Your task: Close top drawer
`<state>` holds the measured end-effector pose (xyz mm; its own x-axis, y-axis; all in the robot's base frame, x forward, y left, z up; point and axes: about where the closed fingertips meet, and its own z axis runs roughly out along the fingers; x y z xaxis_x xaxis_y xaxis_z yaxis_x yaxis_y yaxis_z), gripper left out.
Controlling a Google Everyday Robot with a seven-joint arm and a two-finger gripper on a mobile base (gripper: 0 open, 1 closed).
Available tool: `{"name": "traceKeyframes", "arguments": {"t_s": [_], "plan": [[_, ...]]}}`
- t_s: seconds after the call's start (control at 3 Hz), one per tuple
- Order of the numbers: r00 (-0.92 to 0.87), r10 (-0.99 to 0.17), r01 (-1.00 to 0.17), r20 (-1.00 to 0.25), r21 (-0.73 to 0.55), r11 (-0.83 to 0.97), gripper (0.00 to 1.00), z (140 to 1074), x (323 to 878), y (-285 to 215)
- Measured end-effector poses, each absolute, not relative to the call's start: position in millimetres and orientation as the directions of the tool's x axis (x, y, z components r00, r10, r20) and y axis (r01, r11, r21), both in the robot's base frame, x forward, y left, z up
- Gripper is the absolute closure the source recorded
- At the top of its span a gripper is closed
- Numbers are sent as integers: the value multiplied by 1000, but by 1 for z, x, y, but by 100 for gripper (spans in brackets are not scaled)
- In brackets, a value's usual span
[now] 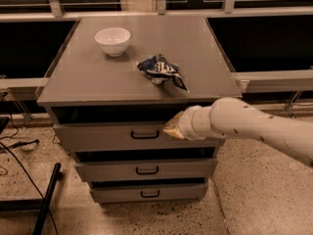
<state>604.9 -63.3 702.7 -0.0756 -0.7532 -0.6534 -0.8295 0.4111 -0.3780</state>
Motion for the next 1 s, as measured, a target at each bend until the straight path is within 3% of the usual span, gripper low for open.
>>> {"name": "traceKeyframes", "arguments": {"t_s": [0.33,1.0], "plan": [[-73,-754,-829,-653,-381,410,100,704,603,-61],[-187,-755,-906,-629,-188,380,100,712,485,-87]]}}
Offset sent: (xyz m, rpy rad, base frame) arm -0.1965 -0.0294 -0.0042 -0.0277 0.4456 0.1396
